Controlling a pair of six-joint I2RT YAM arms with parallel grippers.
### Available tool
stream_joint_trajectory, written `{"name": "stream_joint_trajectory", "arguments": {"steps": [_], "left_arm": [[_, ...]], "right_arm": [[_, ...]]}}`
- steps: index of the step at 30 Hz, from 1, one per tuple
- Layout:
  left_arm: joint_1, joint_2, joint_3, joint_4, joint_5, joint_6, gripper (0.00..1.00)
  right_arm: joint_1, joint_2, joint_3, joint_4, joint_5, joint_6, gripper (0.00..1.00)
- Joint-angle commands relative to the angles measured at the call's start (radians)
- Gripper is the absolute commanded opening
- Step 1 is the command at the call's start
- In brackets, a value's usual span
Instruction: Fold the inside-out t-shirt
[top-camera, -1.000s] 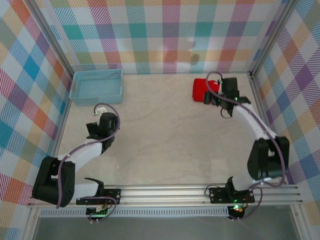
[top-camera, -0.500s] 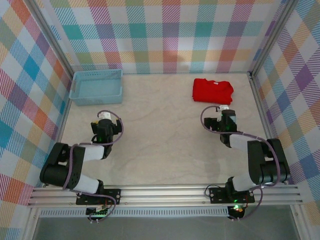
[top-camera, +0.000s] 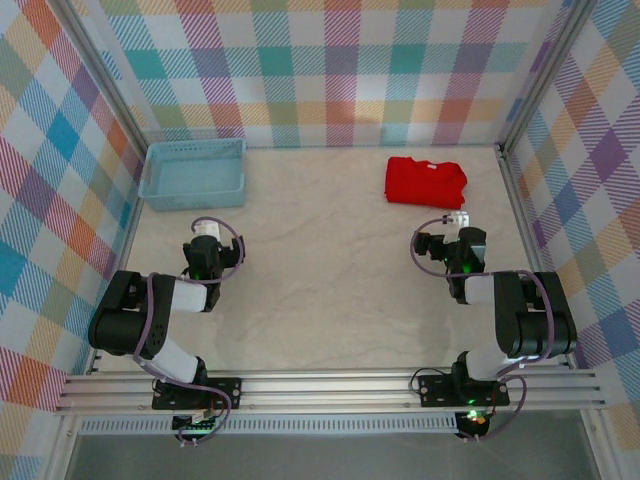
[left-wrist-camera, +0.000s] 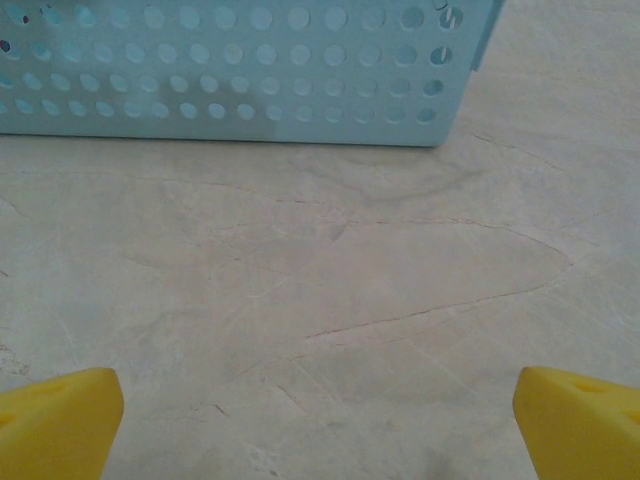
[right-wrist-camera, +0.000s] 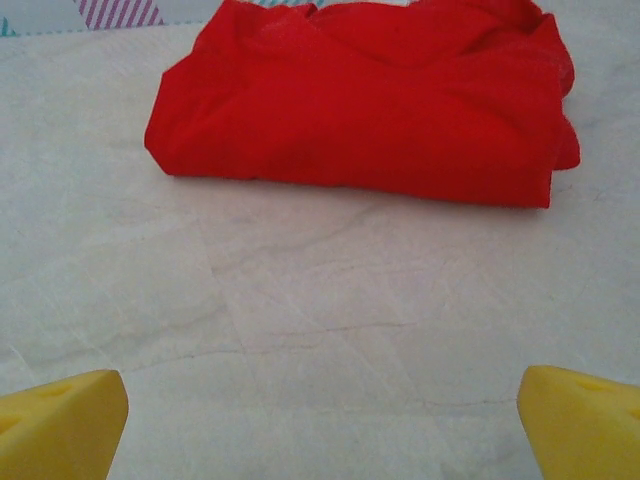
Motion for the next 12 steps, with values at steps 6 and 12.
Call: {"name": "stream_joint_trajectory", "arguments": {"steps": [6, 12], "left_arm": [[0.009, -0.002, 0.015, 0.034, 0.018, -0.010, 1.00], [0.009, -0.002, 0.015, 0.034, 0.018, -0.011, 1.00]], "right_arm": [[0.005, 0.006, 0.000, 0.053, -0.021, 0.007, 1.00], [0.004, 0.004, 0.001, 0.049, -0.024, 0.008, 1.00]]}}
